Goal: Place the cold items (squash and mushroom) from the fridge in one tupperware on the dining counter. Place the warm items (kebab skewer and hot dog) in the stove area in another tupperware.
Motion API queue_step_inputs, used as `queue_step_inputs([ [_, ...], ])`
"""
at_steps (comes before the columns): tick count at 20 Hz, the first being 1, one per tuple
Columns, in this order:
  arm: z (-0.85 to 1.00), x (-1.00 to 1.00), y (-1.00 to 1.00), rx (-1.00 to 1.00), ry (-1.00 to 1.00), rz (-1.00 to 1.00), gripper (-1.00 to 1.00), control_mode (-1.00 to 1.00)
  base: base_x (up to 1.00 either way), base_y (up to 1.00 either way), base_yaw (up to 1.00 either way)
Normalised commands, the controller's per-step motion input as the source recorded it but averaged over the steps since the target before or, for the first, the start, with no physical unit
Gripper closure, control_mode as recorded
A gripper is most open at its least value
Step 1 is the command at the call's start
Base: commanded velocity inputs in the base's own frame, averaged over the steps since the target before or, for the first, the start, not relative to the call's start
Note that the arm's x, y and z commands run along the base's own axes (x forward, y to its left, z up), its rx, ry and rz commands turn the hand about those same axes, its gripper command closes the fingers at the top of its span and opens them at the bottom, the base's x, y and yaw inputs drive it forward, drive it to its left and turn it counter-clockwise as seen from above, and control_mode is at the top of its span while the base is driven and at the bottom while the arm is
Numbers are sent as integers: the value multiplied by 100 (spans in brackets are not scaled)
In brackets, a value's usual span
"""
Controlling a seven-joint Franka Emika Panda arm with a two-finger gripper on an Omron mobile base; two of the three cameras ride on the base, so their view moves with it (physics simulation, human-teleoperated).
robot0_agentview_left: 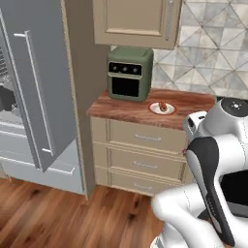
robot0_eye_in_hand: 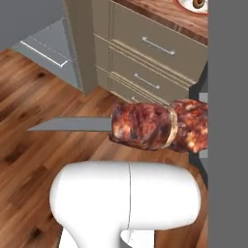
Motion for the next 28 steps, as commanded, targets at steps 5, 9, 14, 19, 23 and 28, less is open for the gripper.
queue_step_inputs([
  [5,0,0,0,0,0,0,100,100,-32,38,60],
  [9,0,0,0,0,0,0,100,100,-19,41,60],
  [14,0,0,0,0,0,0,100,100,-9,39,59],
  [19,0,0,0,0,0,0,100,100,0,42,55],
  [23,0,0,0,0,0,0,100,100,4,50,48],
  [28,0,0,0,0,0,0,100,100,34,43,45],
])
